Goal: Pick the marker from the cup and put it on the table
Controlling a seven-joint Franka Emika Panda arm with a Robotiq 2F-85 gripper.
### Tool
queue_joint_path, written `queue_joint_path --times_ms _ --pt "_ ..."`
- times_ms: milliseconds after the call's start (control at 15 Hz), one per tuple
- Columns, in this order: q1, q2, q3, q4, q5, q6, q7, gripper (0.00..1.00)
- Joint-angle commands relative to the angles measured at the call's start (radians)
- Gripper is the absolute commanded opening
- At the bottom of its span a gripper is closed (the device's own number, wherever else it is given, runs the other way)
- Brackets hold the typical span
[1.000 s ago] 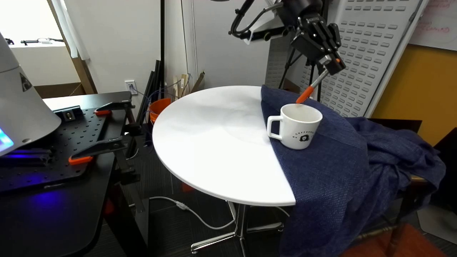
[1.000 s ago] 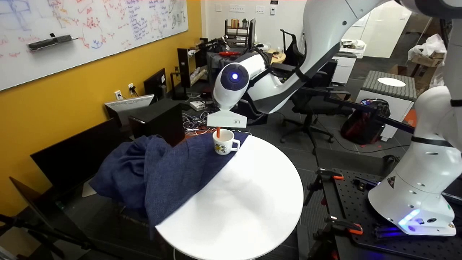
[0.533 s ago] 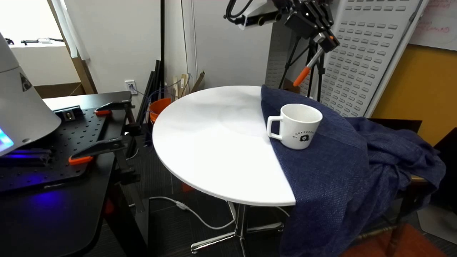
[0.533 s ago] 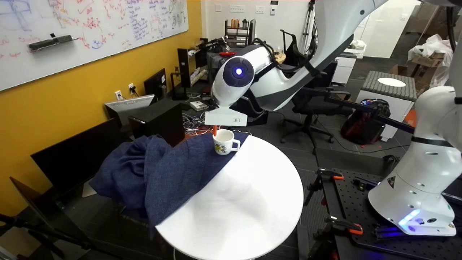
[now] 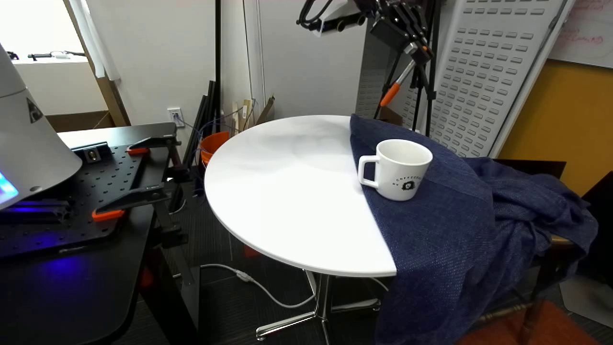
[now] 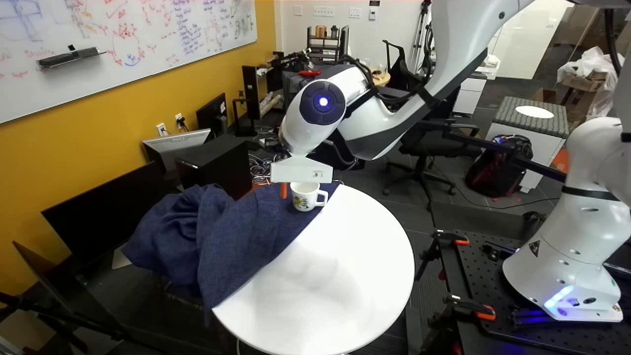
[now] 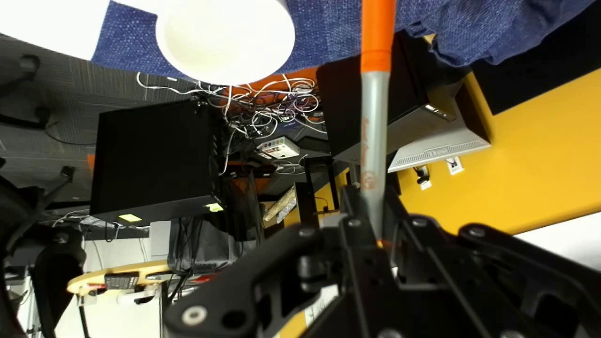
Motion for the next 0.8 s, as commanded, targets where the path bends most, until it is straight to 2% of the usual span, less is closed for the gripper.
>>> queue_joint_path --times_ms 0,733 --pt "0.011 0.012 0.034 0.032 0.04 -0.027 -0.027 0.03" --pt "0.021 0.06 0.078 0.09 0.209 -0.001 -0.19 0.03"
